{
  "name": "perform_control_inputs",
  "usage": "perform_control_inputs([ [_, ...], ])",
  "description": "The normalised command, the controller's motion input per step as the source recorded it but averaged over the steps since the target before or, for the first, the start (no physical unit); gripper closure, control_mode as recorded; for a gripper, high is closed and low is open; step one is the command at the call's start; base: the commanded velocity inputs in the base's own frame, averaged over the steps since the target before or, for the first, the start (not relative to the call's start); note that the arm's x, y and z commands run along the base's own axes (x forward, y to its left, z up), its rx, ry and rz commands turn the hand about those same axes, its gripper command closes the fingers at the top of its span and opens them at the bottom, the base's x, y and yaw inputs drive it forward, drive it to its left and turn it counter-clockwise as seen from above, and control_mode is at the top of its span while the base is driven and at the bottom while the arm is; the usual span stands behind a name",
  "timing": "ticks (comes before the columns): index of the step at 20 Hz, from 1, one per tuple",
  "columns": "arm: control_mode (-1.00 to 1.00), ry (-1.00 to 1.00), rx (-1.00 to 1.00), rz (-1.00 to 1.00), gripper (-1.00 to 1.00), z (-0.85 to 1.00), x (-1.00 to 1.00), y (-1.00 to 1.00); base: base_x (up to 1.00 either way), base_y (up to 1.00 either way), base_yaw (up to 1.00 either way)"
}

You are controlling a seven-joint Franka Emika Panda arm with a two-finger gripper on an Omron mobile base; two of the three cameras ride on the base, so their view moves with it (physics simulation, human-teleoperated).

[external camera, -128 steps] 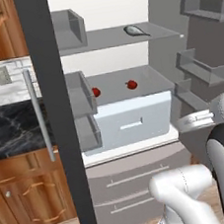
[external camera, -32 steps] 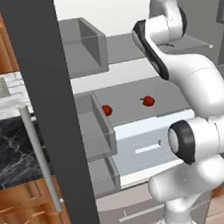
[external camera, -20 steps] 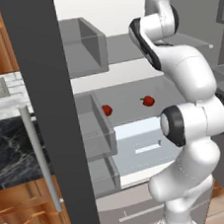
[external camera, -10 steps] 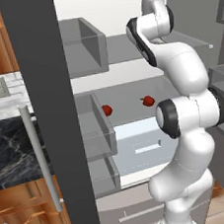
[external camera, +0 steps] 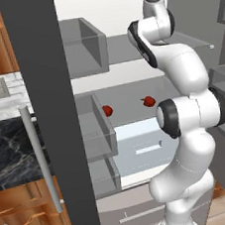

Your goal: Gather the bell peppers from the fridge and place them on a tray on the dining counter. Then gather the fish and chicken drumstick from the fridge and place them on the other tray.

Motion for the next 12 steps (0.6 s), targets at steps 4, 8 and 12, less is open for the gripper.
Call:
perform_control_inputs([
  [4, -1.00, 0.00, 0.00, 0.00, -1.00, -0.14, 0.27, -0.11, 0.00, 0.00, 0.00],
  [8, -1.00, 0.00, 0.00, 0.00, -1.00, -0.14, 0.29, -0.06, 0.00, 0.00, 0.00],
  [12, -1.00, 0.00, 0.00, 0.00, -1.00, -0.04, 0.03, -0.08, 0.00, 0.00, 0.00],
])
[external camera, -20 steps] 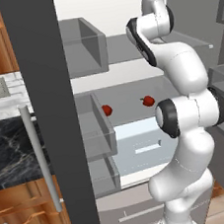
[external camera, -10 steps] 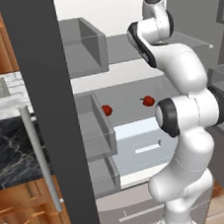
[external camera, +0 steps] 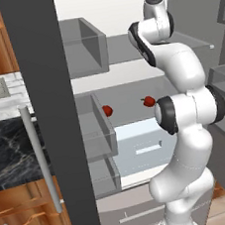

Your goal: Gather the bell peppers from the fridge and place them on a tray on the dining counter. Then gather the fish and chicken drumstick from the fridge and place them on the other tray.

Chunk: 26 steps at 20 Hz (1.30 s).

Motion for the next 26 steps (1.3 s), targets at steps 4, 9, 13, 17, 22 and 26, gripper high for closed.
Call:
perform_control_inputs([
  [4, -1.00, 0.00, 0.00, 0.00, 1.00, 0.00, 0.00, 0.00, 0.00, 0.00, 0.00],
  [9, -1.00, 0.00, 0.00, 0.00, 1.00, 0.00, 0.00, 0.00, 0.00, 0.00, 0.00],
  [13, -1.00, 0.00, 0.00, 0.00, 1.00, 0.00, 0.00, 0.00, 0.00, 0.00, 0.00],
  [17, -1.00, 0.00, 0.00, 0.00, 1.00, 0.00, -0.04, 0.00, 0.00, 0.00, 0.00],
  [22, -1.00, -0.15, 0.00, 0.00, 1.00, 0.11, -0.46, 0.12, 0.00, 0.00, 0.00],
  [26, -1.00, -0.30, 0.00, 0.00, 1.00, 0.14, -0.33, 0.32, 0.00, 0.00, 0.00],
])
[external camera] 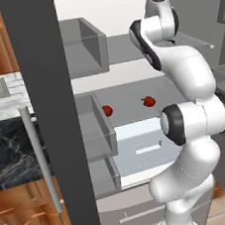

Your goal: Gather the bell peppers from the fridge and place them on a tray on the dining counter. Then gather the fish and chicken drumstick from the fridge and place them on the other tray.

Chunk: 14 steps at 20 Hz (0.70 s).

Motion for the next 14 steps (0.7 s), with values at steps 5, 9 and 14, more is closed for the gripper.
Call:
perform_control_inputs([
  [5, -1.00, -0.14, 0.00, 0.07, 1.00, 0.06, -0.30, 0.33, 0.00, 0.00, 0.00],
  [9, -1.00, -0.05, 0.00, 0.14, 1.00, 0.16, -0.72, 0.14, 0.00, 0.00, 0.00],
  [14, -1.00, -0.04, 0.00, 0.20, 1.00, 0.20, -0.78, 0.11, 0.00, 0.00, 0.00],
])
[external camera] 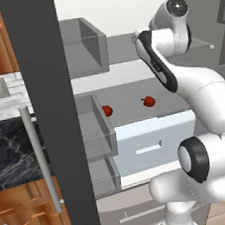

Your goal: Gather the bell peppers from the fridge and place them on a tray on the dining counter. Then gather the fish and chicken drumstick from the fridge and place them on the other tray.

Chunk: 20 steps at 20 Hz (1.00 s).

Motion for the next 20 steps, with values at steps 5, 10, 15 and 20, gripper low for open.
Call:
perform_control_inputs([
  [5, -1.00, 0.03, 0.00, 0.14, 1.00, 0.13, -0.65, 0.30, 0.00, 0.00, 0.00],
  [10, -1.00, 0.12, 0.00, 0.01, 1.00, 0.40, -0.73, 0.40, 0.00, 0.00, 0.00],
  [15, -1.00, 0.12, -0.01, 0.00, 1.00, 0.12, -0.61, 0.15, 0.00, 0.00, 0.00],
  [20, -1.00, 0.00, -0.06, 0.00, 1.00, -0.31, -0.49, 0.00, 0.00, 0.00, 0.00],
])
